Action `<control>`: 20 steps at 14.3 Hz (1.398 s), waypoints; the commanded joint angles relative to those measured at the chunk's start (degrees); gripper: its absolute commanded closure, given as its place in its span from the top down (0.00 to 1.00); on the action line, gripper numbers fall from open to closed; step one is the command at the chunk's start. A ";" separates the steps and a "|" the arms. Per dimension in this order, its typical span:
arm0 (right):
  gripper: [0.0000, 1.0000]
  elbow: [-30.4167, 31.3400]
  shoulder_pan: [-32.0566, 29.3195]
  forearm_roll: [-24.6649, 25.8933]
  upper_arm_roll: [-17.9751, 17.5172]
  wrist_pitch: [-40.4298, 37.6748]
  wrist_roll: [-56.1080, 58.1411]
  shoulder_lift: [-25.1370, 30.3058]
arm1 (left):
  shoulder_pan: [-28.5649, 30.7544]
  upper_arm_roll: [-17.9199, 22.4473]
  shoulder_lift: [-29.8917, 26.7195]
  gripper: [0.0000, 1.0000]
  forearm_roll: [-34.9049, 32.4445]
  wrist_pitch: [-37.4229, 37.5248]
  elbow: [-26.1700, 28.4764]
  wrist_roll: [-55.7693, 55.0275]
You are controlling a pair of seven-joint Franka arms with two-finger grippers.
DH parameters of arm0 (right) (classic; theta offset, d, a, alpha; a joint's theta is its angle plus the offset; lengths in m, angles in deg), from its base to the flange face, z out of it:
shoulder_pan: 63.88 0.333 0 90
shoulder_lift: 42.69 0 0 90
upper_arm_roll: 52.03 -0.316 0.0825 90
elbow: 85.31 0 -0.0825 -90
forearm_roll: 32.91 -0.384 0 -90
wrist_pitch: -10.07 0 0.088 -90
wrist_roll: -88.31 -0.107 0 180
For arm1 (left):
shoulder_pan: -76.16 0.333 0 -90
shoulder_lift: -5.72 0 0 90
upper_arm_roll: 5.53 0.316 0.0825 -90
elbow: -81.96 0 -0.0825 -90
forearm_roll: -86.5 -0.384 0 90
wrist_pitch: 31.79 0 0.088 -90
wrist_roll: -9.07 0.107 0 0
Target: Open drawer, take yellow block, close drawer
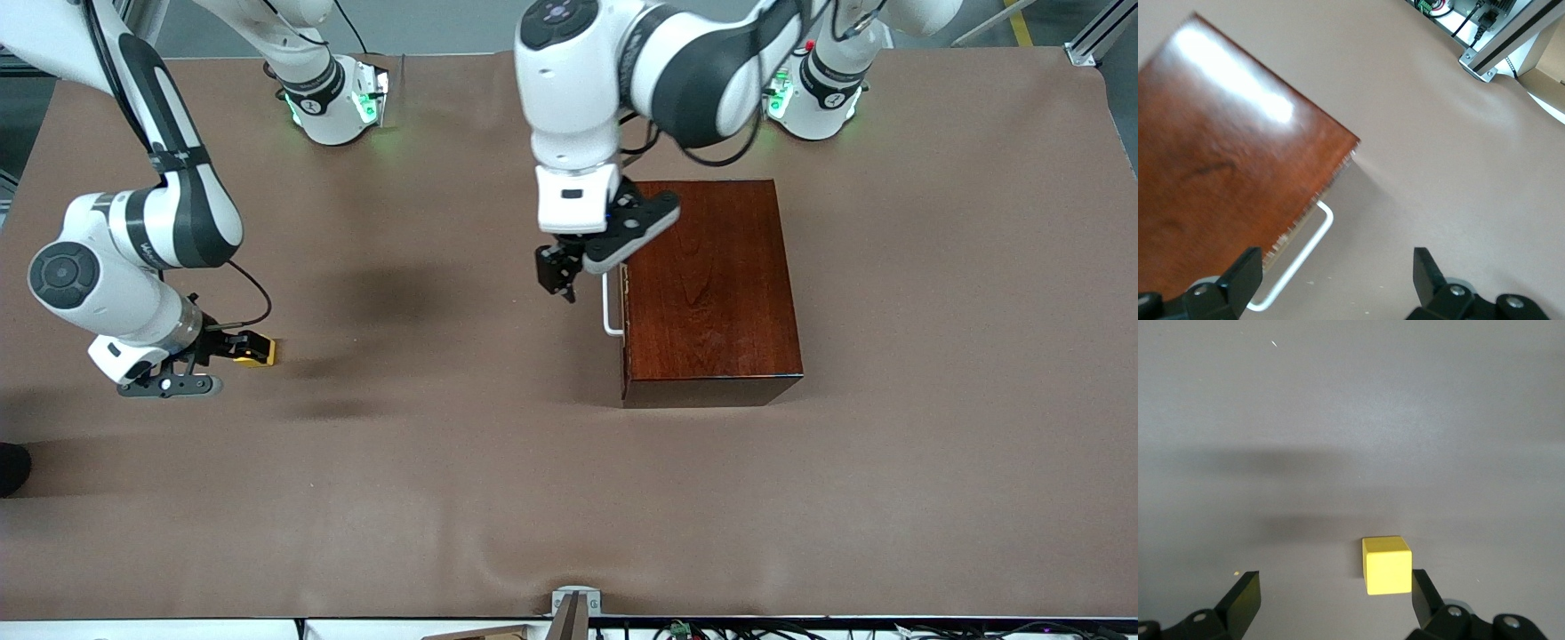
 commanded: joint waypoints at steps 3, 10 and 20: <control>1.00 -11.33 0.31 -4.66 -1.78 -14.23 0.06 -0.03 | 7.32 -0.49 -13.33 1.00 3.49 -0.25 13.31 15.87; 1.00 -24.42 0.05 -5.19 -2.57 -29.96 0.14 -0.03 | 18.92 -0.49 -21.35 1.00 6.93 8.26 18.00 40.90; 1.00 -27.08 -1.09 -6.15 -2.22 -35.69 0.23 4.01 | 35.01 -0.14 -24.52 1.00 14.05 11.35 15.90 72.13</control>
